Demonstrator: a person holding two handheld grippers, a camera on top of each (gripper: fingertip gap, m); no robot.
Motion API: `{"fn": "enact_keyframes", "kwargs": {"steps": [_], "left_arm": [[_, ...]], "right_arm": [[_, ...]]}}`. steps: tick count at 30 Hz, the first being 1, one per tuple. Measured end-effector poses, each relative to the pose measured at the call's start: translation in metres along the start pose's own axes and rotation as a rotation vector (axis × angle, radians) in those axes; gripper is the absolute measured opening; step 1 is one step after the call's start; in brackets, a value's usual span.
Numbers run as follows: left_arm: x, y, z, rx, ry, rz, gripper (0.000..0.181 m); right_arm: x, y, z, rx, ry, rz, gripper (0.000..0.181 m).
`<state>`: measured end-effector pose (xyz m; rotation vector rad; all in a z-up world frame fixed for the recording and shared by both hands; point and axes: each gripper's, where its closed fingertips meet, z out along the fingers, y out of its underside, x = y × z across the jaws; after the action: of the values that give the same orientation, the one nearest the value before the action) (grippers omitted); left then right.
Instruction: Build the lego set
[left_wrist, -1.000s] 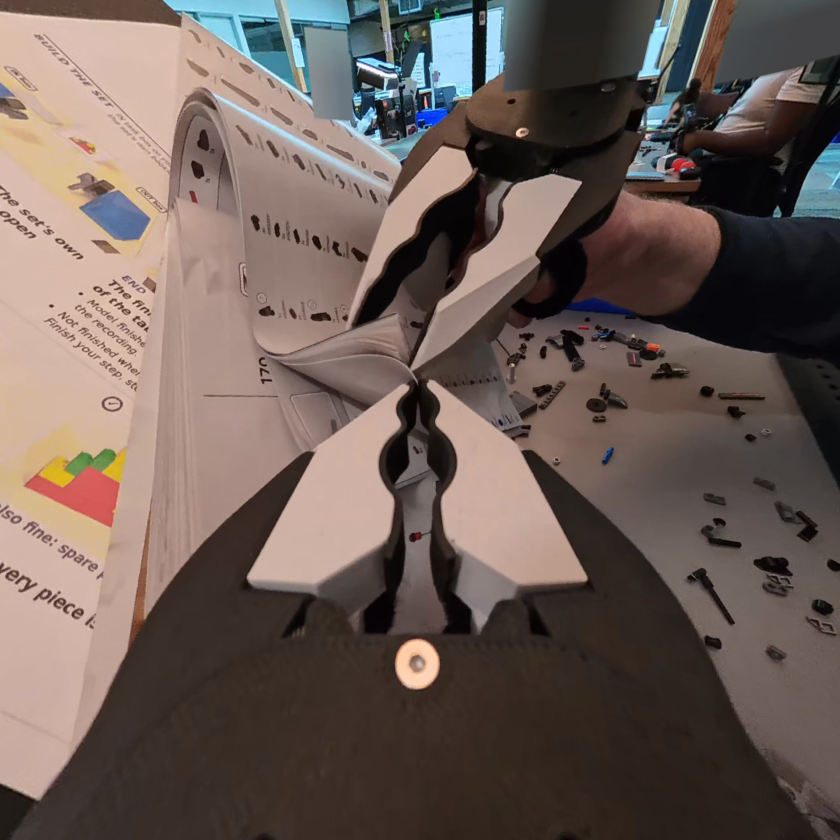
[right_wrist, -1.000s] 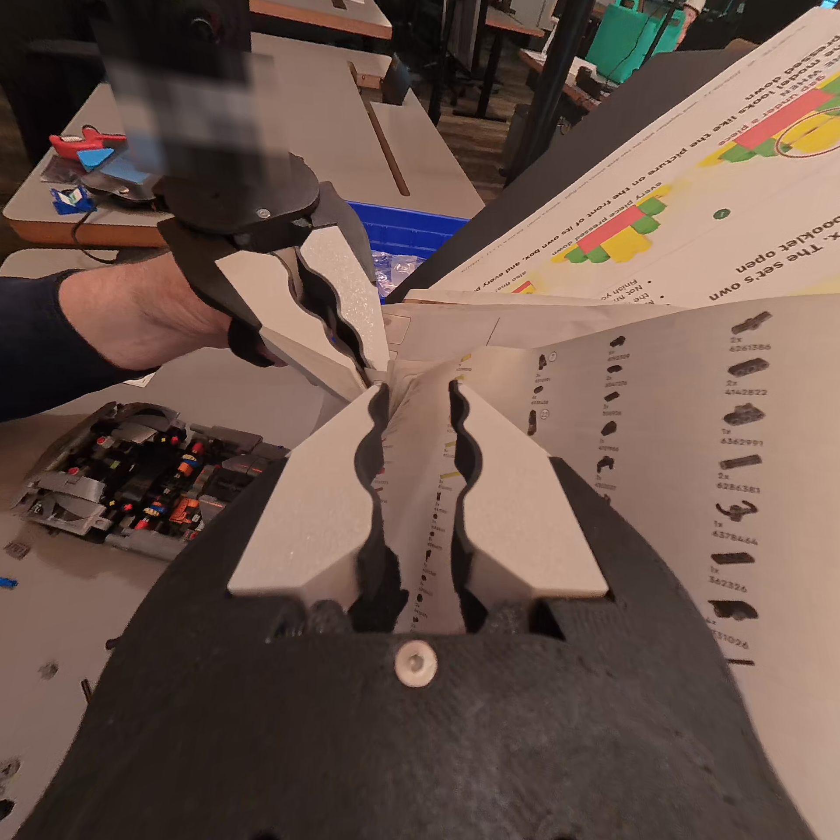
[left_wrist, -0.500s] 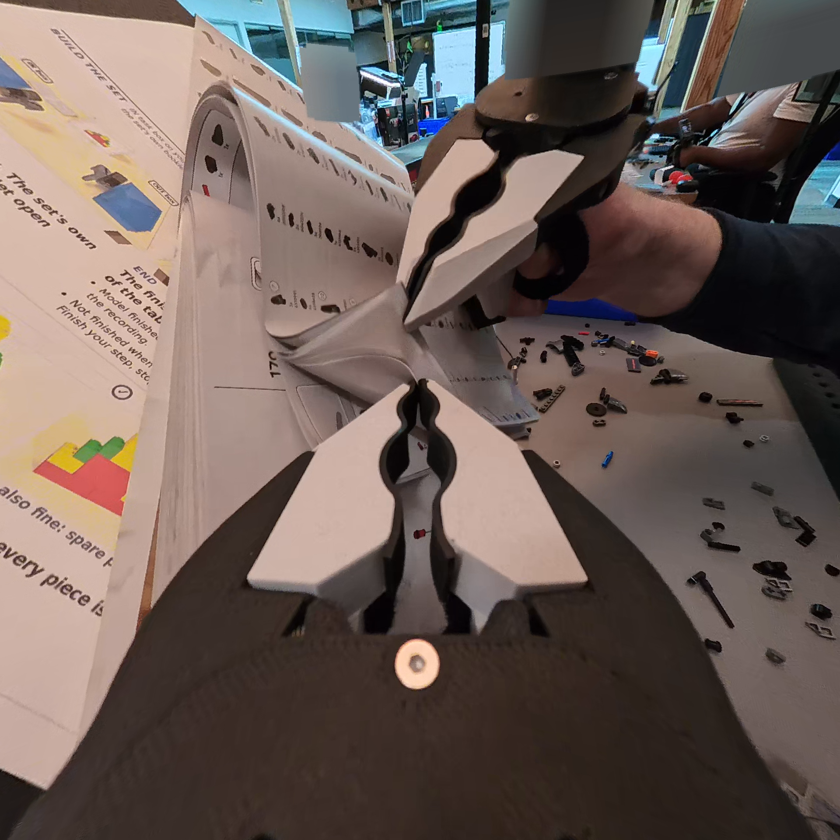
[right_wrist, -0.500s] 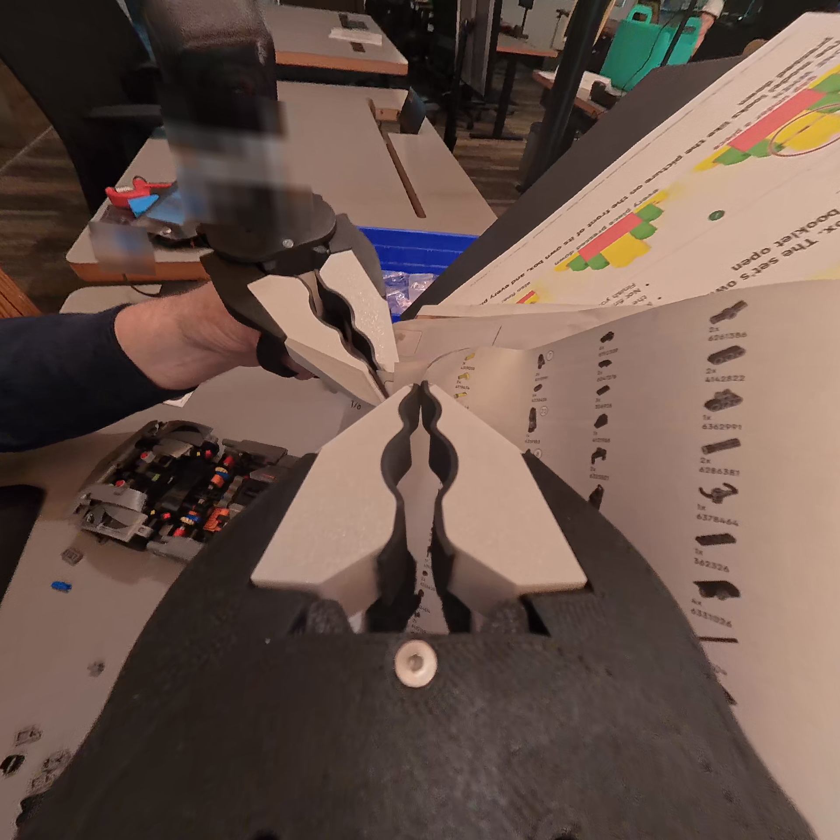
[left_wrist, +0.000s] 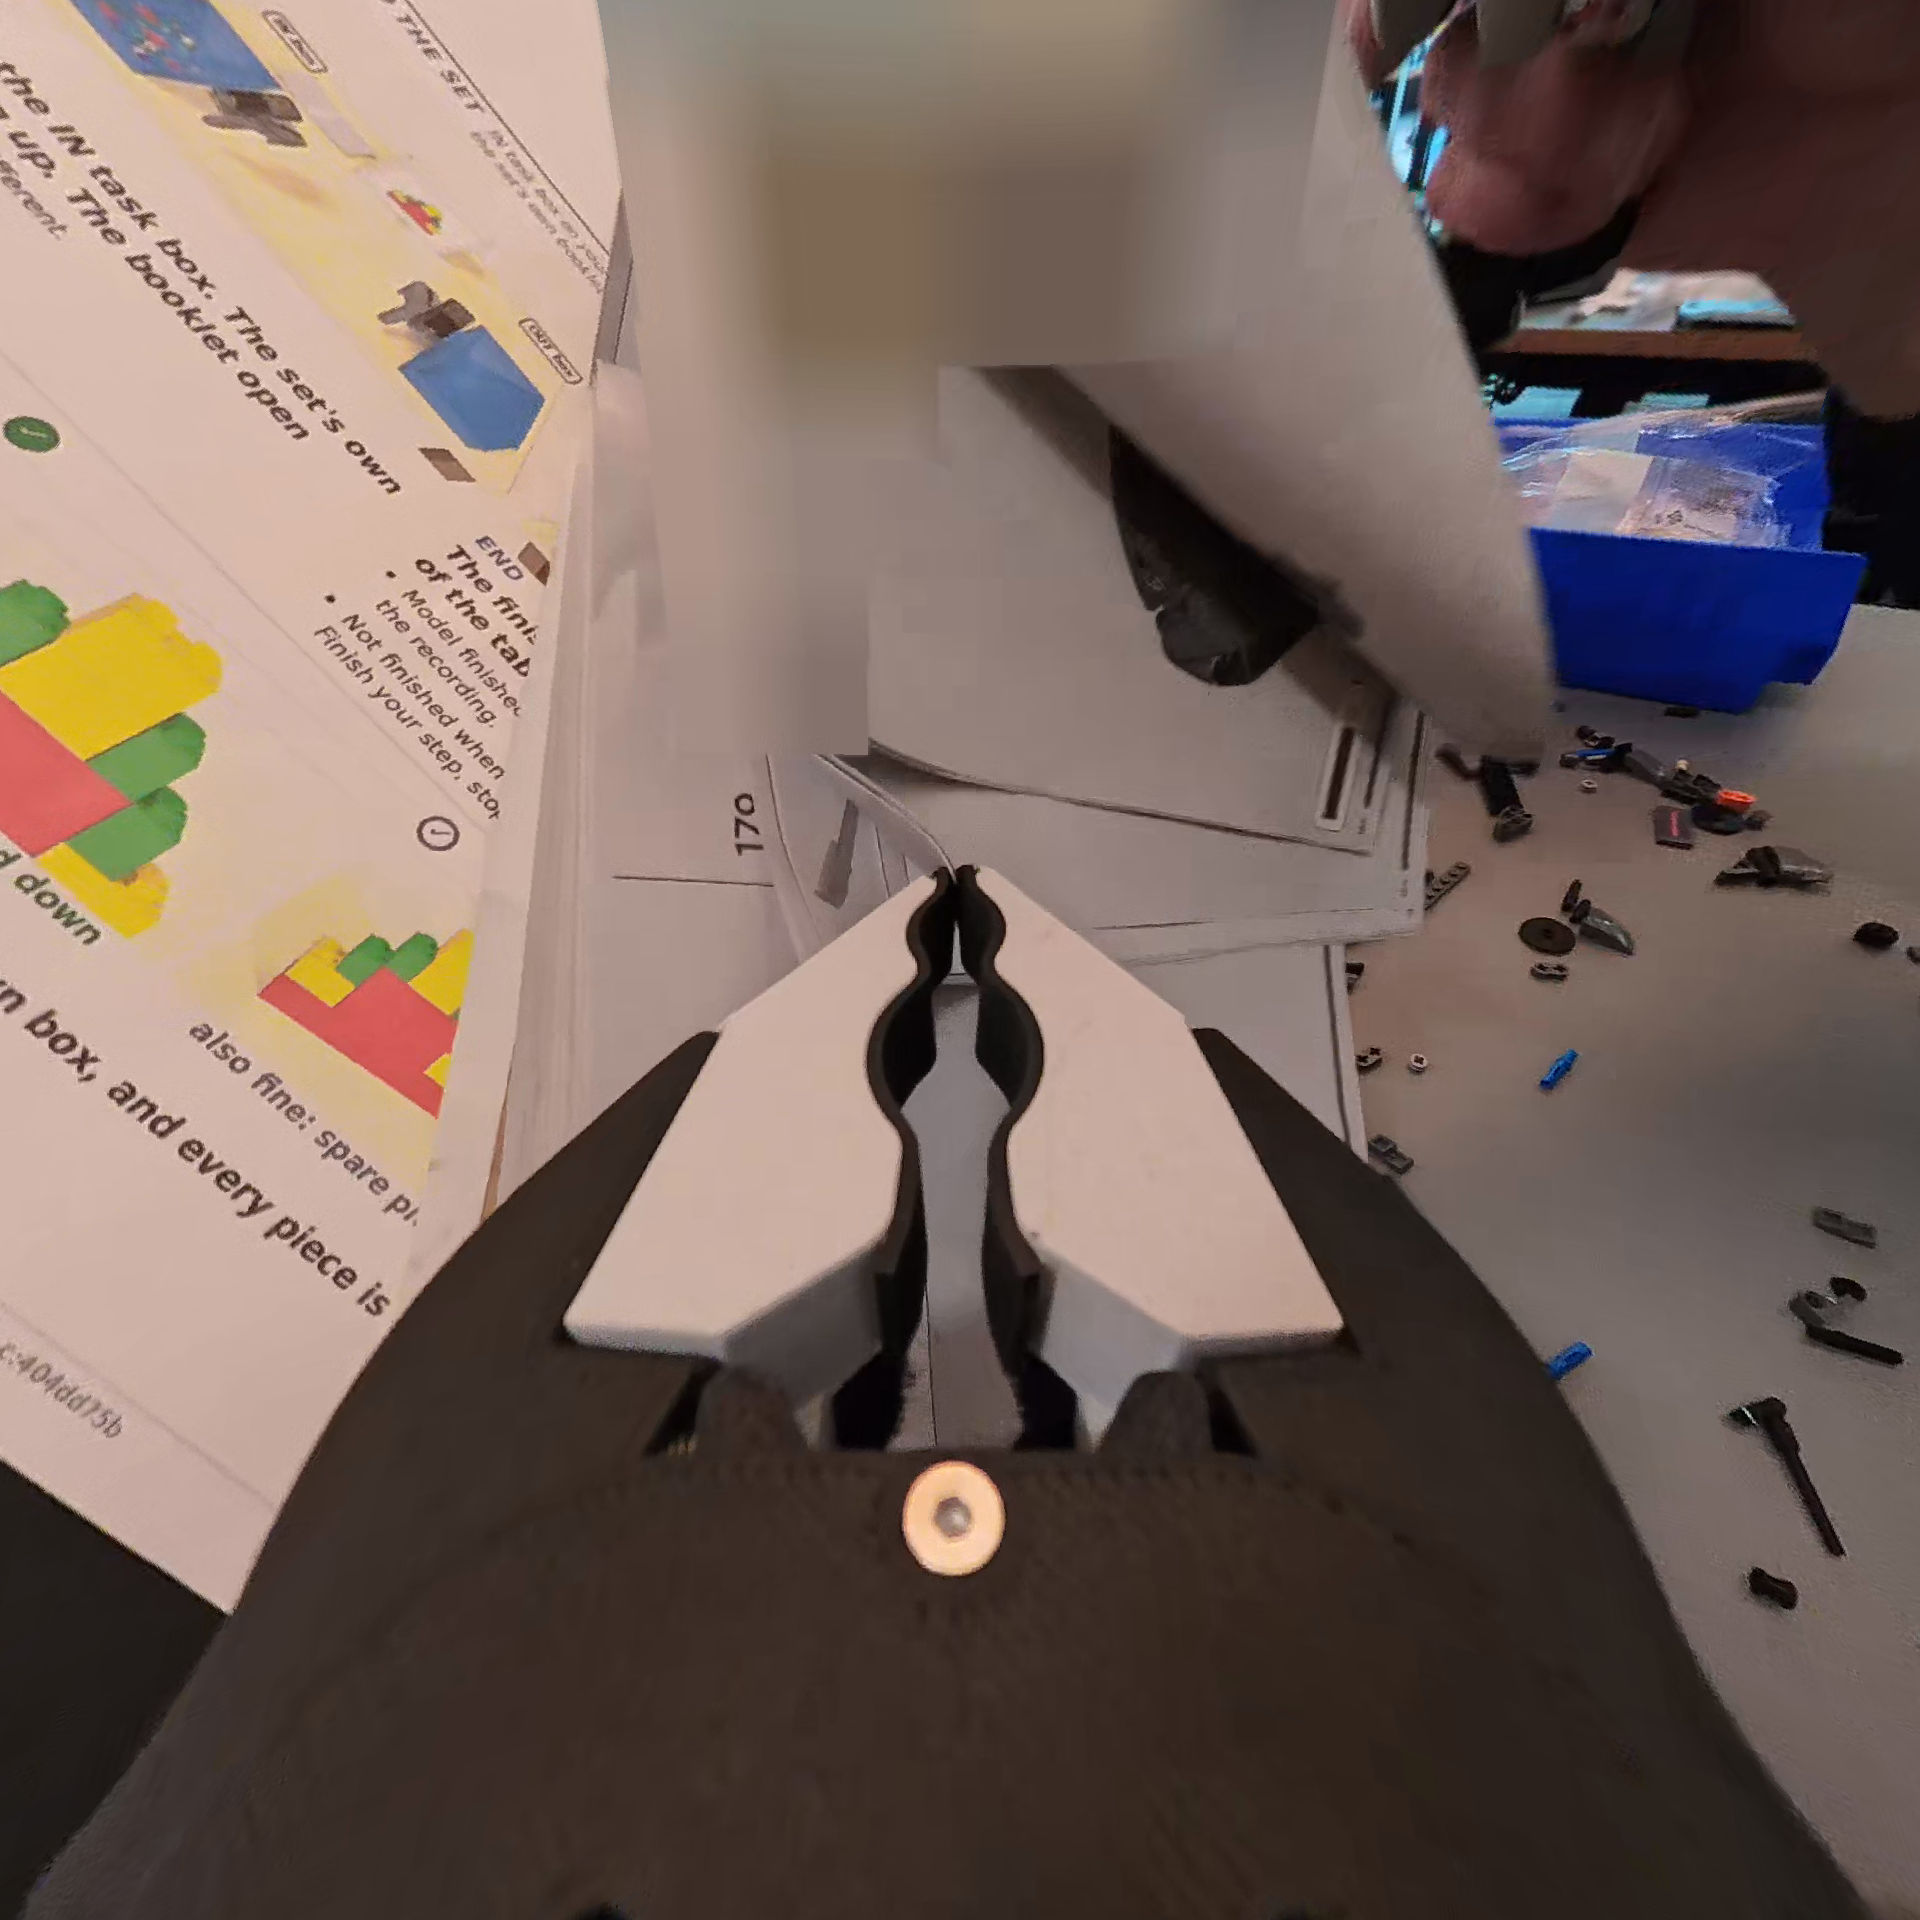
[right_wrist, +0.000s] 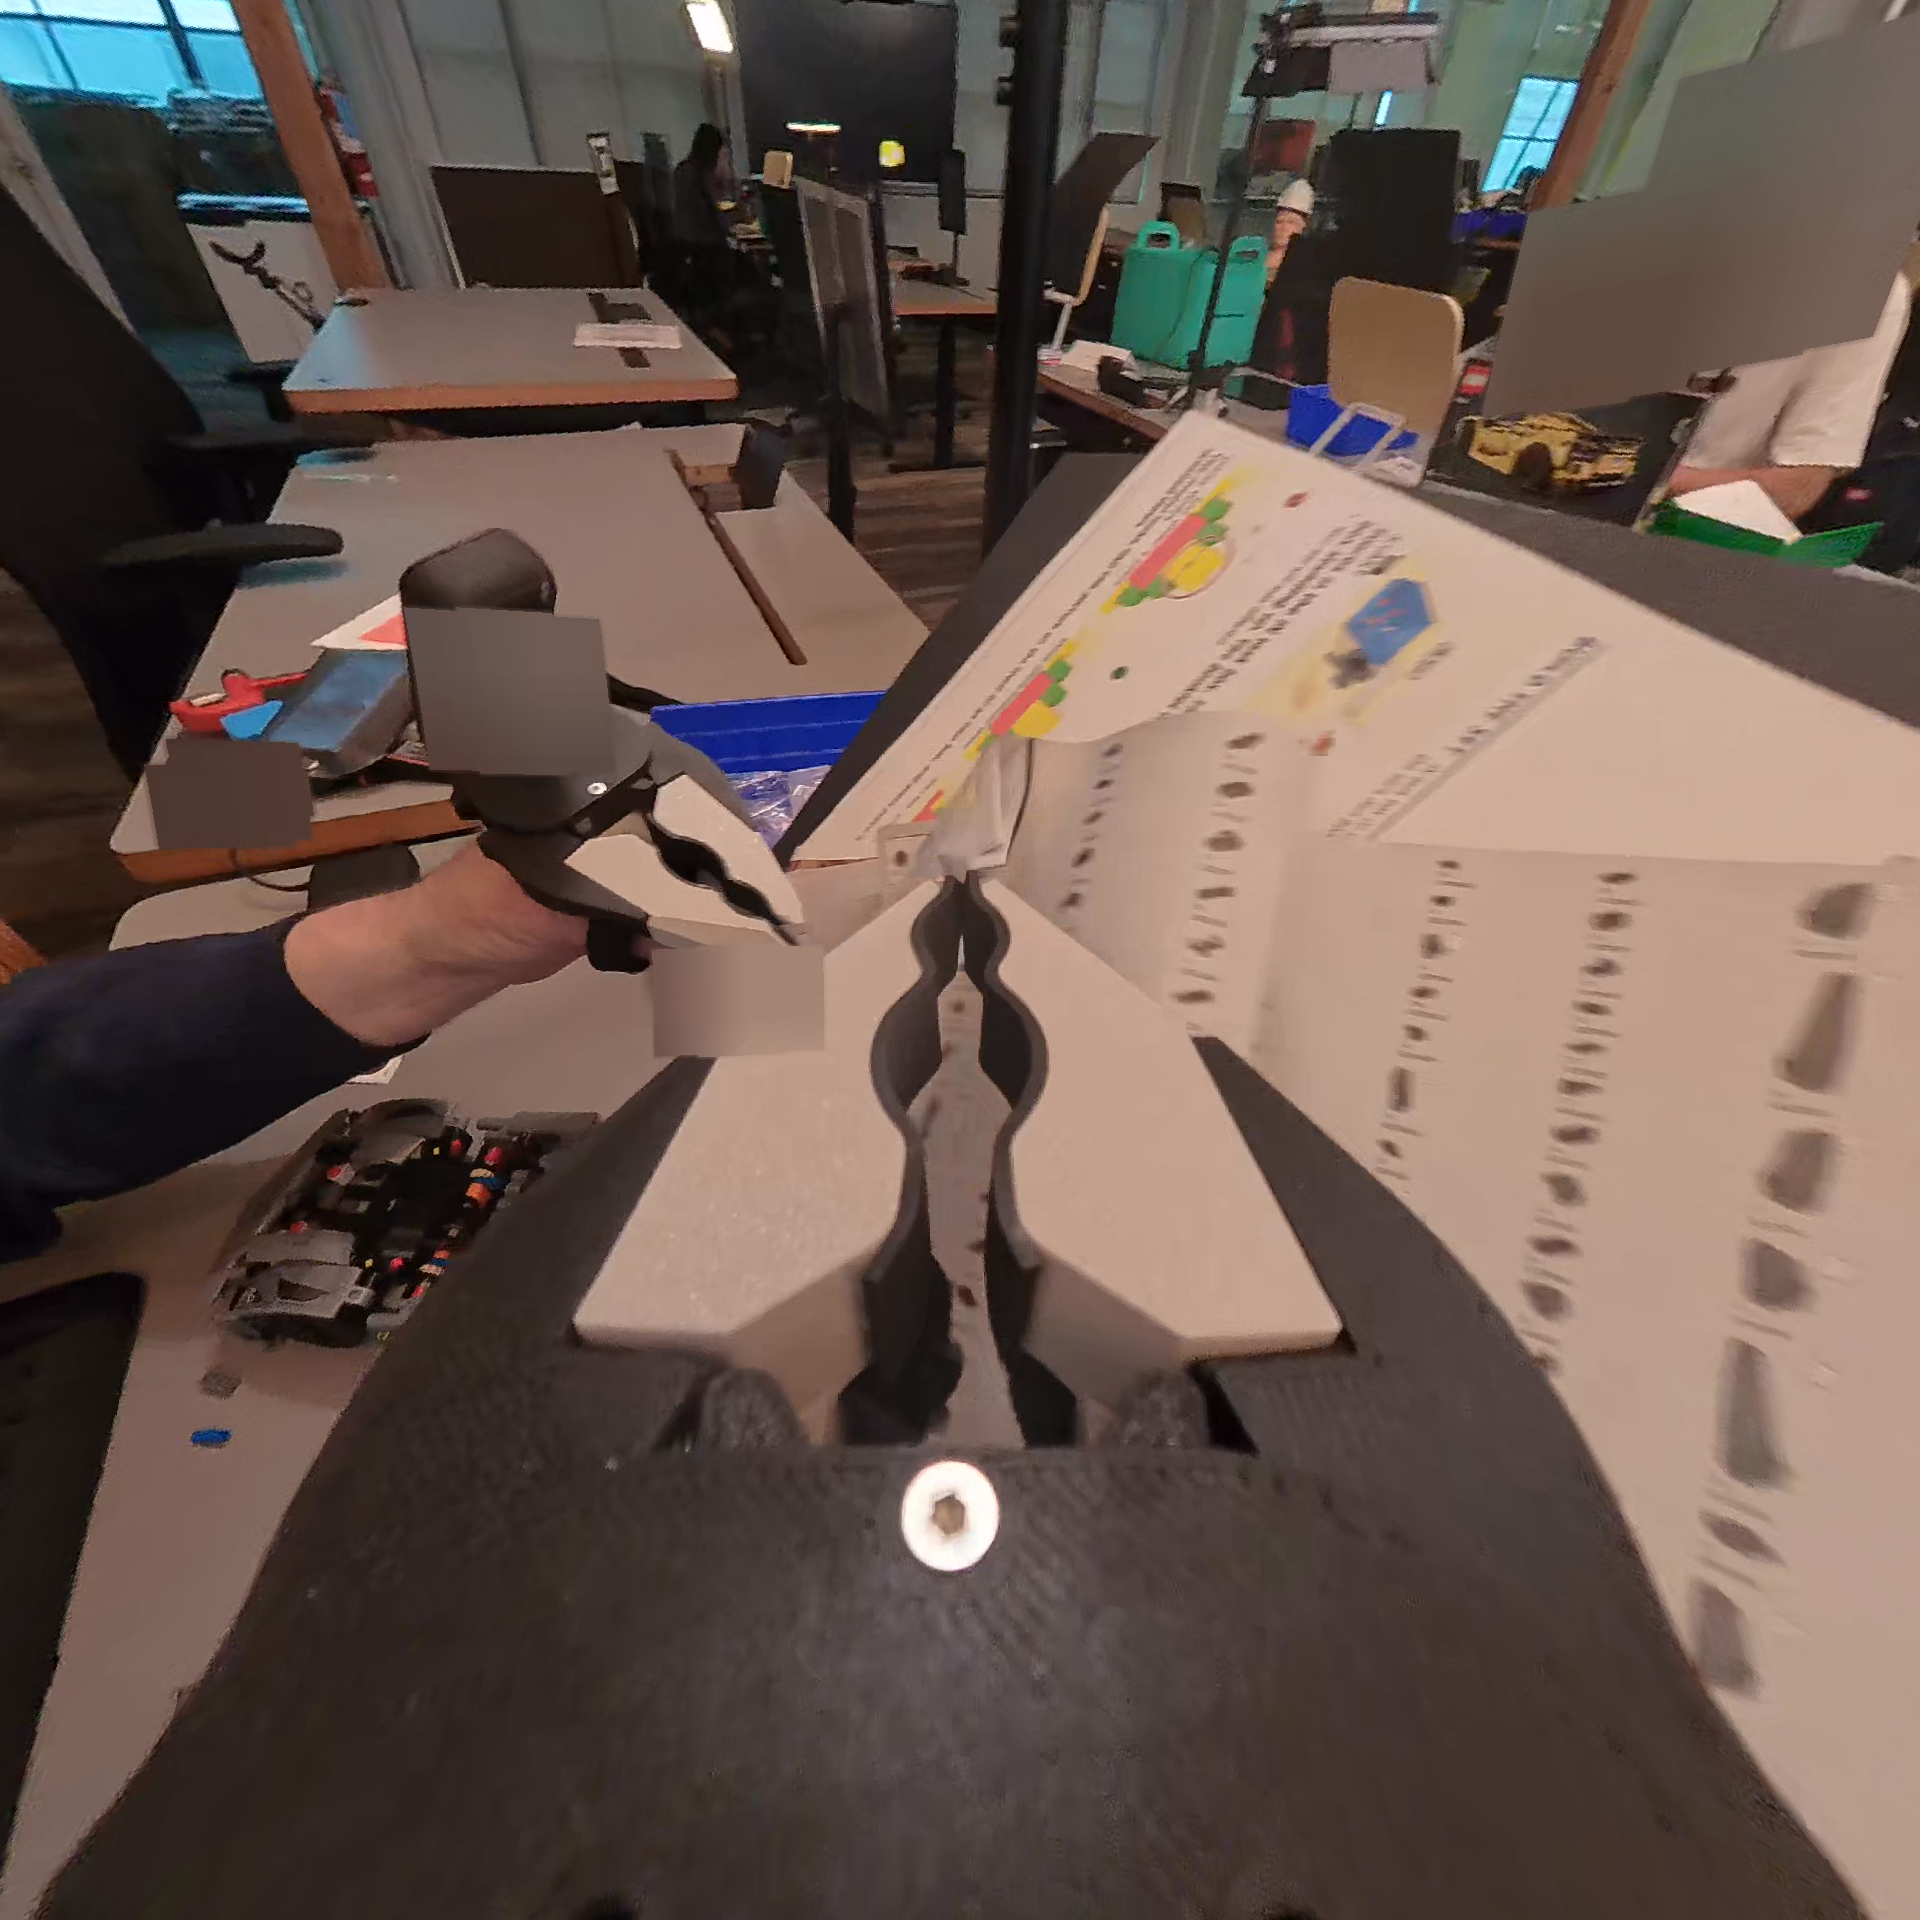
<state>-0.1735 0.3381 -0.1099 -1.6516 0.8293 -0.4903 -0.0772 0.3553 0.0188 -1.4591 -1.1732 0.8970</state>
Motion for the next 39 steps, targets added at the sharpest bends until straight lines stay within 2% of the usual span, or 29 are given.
{"fn": "enact_keyframes", "kwargs": {"steps": [3,7,13,17,18,20,23,26,27,29,30,34,39], "left_arm": [[0.0,-0.002,-0.001,0.01,0.005,-0.022,0.0],[0.001,-0.003,-0.001,0.023,0.023,-0.048,0.0],[0.0,0.001,-0.002,0.018,0.027,-0.061,0.0],[0.003,-0.001,0.001,0.016,0.034,-0.068,0.0],[0.003,0.0,0.002,0.009,0.031,-0.066,0.0],[0.004,0.0,0.004,-0.001,0.027,-0.06,0.0],[0.003,0.0,0.004,-0.012,0.024,-0.056,0.0],[0.0,0.0,0.005,-0.011,0.02,-0.064,0.0],[0.0,0.0,0.005,-0.006,0.024,-0.073,0.0],[0.0,-0.001,0.005,-0.002,0.027,-0.077,0.0],[0.0,-0.001,0.005,-0.003,0.026,-0.077,0.0],[0.0,-0.002,0.005,-0.009,0.026,-0.077,0.0],[0.001,-0.003,0.006,-0.007,0.036,-0.086,0.0]], "right_arm": [[0.019,-0.013,-0.023,0.021,0.011,0.035,0.0],[0.043,-0.014,-0.046,-0.017,0.08,0.003,0.0],[0.109,0.007,-0.081,-0.139,0.385,-0.101,0.0],[0.123,0.021,-0.085,-0.258,0.563,-0.256,0.0],[0.109,0.015,-0.082,-0.231,0.536,-0.29,0.0],[0.064,0.009,-0.078,-0.197,0.41,-0.323,0.016],[0.011,0.009,-0.082,-0.18,0.359,-0.421,0.002],[-0.022,0.014,-0.083,-0.152,0.298,-0.439,0.0],[-0.036,0.015,-0.082,-0.135,0.233,-0.416,0.009],[-0.078,0.02,-0.08,-0.098,0.045,-0.427,0.044],[-0.095,0.028,-0.078,-0.111,-0.018,-0.491,0.05],[-0.095,0.081,-0.063,-0.324,0.062,-0.788,0.064],[-0.091,0.121,-0.04,-0.421,0.119,-1.009,0.07]]}}
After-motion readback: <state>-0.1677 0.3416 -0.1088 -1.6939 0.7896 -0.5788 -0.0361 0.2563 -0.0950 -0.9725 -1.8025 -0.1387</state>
